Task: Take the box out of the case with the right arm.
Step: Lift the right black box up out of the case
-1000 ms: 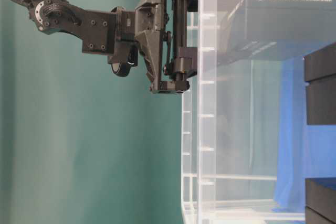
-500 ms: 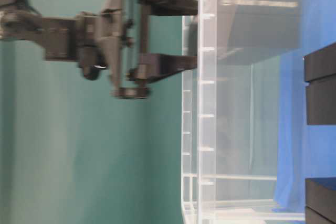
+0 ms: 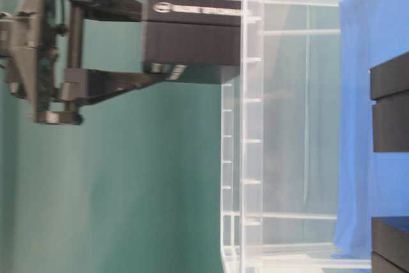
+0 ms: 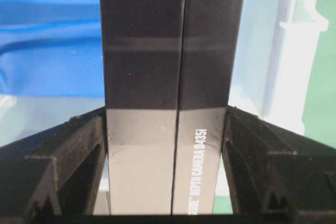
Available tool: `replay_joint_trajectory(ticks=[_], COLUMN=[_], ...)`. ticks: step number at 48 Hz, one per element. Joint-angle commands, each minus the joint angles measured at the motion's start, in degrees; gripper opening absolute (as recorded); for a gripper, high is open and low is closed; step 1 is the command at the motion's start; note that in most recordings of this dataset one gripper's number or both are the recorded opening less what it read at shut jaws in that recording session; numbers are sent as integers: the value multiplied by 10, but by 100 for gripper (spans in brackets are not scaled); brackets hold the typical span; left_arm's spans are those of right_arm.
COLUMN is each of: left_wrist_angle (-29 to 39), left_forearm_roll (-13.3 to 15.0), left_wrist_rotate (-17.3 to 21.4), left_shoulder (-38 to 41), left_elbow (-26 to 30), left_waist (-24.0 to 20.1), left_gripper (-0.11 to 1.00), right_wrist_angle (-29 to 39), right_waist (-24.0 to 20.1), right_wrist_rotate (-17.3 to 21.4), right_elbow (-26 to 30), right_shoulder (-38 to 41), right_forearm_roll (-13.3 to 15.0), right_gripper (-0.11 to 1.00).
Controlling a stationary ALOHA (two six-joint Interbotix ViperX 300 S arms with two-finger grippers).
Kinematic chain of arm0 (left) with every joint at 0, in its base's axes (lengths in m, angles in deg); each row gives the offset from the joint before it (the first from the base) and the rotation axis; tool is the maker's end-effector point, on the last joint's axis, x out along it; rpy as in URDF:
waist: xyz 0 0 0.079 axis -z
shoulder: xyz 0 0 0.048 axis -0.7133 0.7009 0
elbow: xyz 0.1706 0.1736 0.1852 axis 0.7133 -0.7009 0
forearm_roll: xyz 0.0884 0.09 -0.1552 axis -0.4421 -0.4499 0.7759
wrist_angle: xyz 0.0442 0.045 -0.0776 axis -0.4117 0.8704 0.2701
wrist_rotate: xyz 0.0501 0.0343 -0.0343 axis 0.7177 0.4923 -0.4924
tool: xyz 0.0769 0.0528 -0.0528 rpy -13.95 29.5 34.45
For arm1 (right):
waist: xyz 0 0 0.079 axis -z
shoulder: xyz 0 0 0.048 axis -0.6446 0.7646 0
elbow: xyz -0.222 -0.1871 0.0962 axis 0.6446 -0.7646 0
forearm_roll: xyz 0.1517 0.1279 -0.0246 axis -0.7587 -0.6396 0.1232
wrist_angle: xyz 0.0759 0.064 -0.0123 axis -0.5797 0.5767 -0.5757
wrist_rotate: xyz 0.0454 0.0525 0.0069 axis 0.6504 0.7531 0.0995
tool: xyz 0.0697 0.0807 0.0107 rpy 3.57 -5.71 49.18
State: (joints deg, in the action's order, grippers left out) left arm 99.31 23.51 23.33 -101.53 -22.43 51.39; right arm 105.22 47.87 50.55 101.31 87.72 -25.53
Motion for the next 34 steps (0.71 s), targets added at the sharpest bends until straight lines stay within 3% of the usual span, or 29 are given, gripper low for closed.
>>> replay_joint_trajectory(ticks=[1,17,34], left_wrist_angle=[-6,-6,-5], left_forearm_roll=[-2,-2,-2], left_wrist_rotate=[-1,-2,-3], left_shoulder=[8,8,8], left_elbow=[10,10,8], left_waist=[-2,-2,-2], left_gripper=[2,2,2], right_wrist_angle=[21,62,70], right_waist=[-6,-15,-18], right_wrist_rotate=[1,1,1], right_elbow=[35,85,89], right_shoulder=[-22,-15,-12], right_forearm_roll=[3,3,3], right_gripper=[65,65,65])
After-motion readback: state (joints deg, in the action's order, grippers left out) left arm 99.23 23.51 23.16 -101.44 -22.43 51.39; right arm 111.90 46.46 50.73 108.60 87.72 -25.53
